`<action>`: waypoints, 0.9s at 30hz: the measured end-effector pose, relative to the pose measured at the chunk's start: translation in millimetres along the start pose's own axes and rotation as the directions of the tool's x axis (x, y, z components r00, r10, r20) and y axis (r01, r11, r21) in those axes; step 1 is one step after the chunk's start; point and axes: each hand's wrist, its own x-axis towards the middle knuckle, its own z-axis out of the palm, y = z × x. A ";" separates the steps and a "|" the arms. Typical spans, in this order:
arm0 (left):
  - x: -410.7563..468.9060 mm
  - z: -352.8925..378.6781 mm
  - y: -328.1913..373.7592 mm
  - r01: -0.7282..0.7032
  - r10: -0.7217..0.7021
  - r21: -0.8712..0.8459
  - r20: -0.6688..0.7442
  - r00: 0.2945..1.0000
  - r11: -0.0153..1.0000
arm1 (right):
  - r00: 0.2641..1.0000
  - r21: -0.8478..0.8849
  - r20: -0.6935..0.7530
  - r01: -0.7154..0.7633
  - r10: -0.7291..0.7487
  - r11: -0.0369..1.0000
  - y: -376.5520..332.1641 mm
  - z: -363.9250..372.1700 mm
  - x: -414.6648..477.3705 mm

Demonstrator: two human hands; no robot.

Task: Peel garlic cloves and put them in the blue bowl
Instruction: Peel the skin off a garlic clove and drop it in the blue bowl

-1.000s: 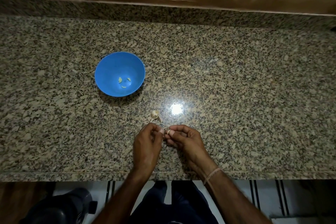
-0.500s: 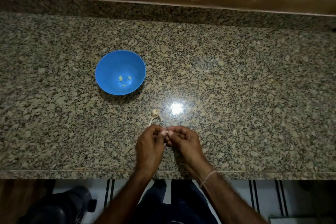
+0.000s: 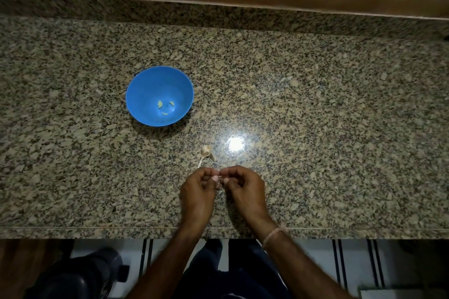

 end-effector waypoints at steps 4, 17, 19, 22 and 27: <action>-2.1 -0.2 0.2 -0.014 0.014 0.012 -0.011 1.000 1.000 | 0.999 -0.009 -0.043 0.020 -0.020 1.000 5.6 -4.0 -1.6; -7.1 -5.1 3.1 -0.136 0.140 0.176 -0.010 0.990 0.975 | 0.909 -0.667 0.163 0.388 -0.384 0.636 5.5 -8.0 5.5; -7.8 -5.7 4.4 -0.153 0.156 0.204 0.002 0.988 0.967 | 0.911 -0.720 0.190 0.383 -0.366 0.579 4.6 -9.0 7.4; -7.9 -5.9 5.8 -0.188 0.193 0.253 0.006 0.981 0.949 | 0.897 -0.756 0.222 0.406 -0.382 0.514 6.2 -9.5 10.3; -6.9 -3.9 8.6 -0.232 0.228 0.148 0.049 0.973 0.961 | 0.957 -0.310 0.102 0.291 -0.273 0.905 2.9 -17.8 6.8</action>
